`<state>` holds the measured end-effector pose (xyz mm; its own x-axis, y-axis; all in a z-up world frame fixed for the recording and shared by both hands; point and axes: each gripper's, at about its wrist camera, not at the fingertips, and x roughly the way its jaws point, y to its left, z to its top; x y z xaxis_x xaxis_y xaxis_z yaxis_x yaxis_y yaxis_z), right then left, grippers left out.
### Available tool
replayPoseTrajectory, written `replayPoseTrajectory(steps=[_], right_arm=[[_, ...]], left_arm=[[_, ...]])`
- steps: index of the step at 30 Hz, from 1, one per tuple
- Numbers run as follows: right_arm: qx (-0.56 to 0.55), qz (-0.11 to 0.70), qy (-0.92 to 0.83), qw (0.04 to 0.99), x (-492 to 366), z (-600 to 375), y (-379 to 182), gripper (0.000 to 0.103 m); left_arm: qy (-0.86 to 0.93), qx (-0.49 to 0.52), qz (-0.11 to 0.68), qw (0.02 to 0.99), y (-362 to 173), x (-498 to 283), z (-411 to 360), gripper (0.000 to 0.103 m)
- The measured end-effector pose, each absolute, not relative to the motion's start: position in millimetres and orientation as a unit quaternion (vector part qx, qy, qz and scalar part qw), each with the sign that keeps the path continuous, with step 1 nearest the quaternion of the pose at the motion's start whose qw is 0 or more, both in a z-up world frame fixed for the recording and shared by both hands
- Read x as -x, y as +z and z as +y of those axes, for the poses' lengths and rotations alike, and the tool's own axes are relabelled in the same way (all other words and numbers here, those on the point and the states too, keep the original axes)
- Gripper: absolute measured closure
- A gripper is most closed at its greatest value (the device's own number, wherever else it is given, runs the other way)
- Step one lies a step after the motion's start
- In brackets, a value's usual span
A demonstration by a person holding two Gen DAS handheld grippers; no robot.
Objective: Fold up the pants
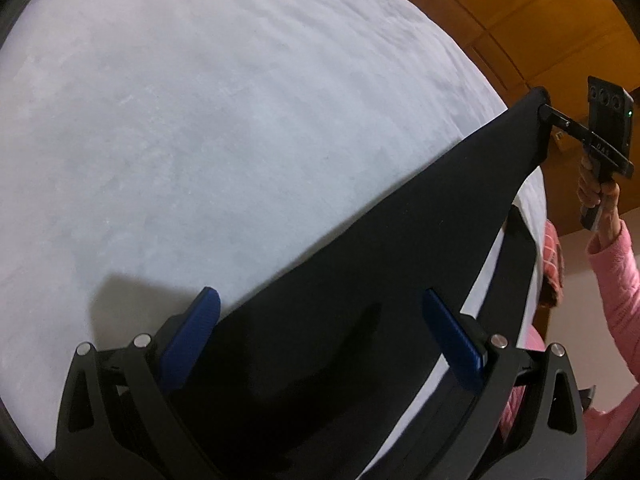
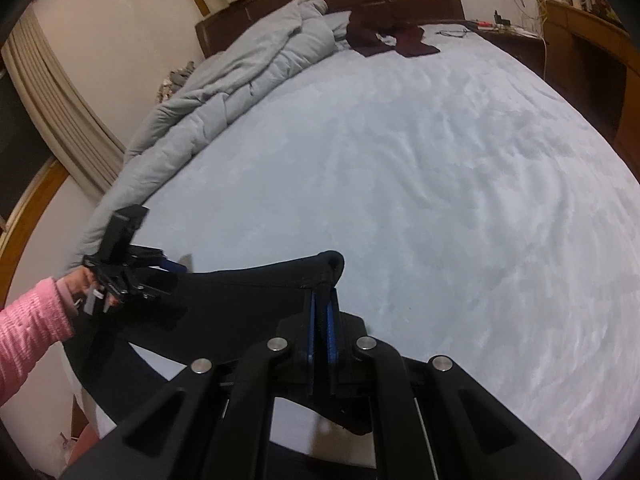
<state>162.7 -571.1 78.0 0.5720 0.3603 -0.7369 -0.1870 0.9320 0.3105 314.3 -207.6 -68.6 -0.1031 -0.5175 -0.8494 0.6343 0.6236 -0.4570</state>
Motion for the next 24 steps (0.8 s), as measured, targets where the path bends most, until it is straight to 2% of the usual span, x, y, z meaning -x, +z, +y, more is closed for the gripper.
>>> replayPoseTrajectory(steps=[2,3,4,5,6,7,9,10,14,18,24], right_arm=[[-0.098,0.433,0.157,0.882,-162.5,-570.2,81.5,0.098],[-0.099,0.431,0.157,0.883,-162.0,-569.7,82.6,0.098],[-0.099,0.430,0.157,0.884,-161.3,-568.7,83.5,0.098],[-0.101,0.429,0.157,0.884,-160.5,-568.4,83.5,0.098],[-0.103,0.427,0.156,0.885,-159.6,-568.4,83.3,0.098],[-0.104,0.427,0.155,0.885,-158.7,-568.0,82.9,0.098],[-0.102,0.426,0.151,0.886,-155.2,-565.9,82.0,0.098],[-0.099,0.424,0.147,0.888,-152.9,-564.8,82.8,0.098],[-0.109,0.406,0.138,0.897,-131.8,-569.1,86.8,0.098],[-0.093,0.400,0.133,0.902,-99.7,-564.8,82.2,0.098],[-0.065,0.423,0.123,0.895,-40.8,-550.3,49.6,0.098]], left_arm=[[-0.439,-0.032,0.613,0.655,-67.6,-315.2,-203.0,0.004],[-0.443,-0.026,0.620,0.647,-67.3,-314.5,-201.3,0.008],[-0.443,-0.028,0.623,0.643,-67.8,-313.8,-200.9,0.028],[-0.443,-0.035,0.626,0.642,-67.1,-311.3,-195.5,0.043],[-0.440,-0.048,0.626,0.642,-67.7,-308.4,-197.2,0.072],[-0.436,-0.062,0.628,0.642,-68.1,-302.9,-195.3,0.092],[-0.435,-0.069,0.621,0.649,-64.4,-295.8,-191.8,0.094],[-0.431,-0.068,0.607,0.665,-57.0,-290.1,-190.2,0.097],[-0.406,-0.061,0.545,0.731,-16.0,-258.5,-176.7,0.099],[-0.359,-0.111,0.492,0.785,21.2,-181.7,-182.1,0.098],[-0.309,-0.186,0.467,0.807,14.4,-87.0,-203.1,0.097]])
